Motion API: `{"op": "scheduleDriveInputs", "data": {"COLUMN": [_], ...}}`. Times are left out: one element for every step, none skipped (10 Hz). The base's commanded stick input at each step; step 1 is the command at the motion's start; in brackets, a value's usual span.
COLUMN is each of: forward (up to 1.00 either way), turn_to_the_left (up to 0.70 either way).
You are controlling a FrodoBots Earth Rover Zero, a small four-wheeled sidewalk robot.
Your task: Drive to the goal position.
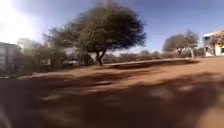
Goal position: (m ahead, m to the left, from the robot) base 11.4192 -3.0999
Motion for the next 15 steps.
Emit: {"op": "scheduleDriveInputs", "data": {"forward": [1.0,1.0,1.0,1.0,1.0,1.0,1.0,1.0,1.0,1.0,1.0,1.0,1.0,1.0,1.0], "turn_to_the_left": [0.0,0.0,0.0,0.0,0.0,0.04,0.11,0.18,0.24,0.27,0.27,0.0,0.0,0.0,0.0]}}
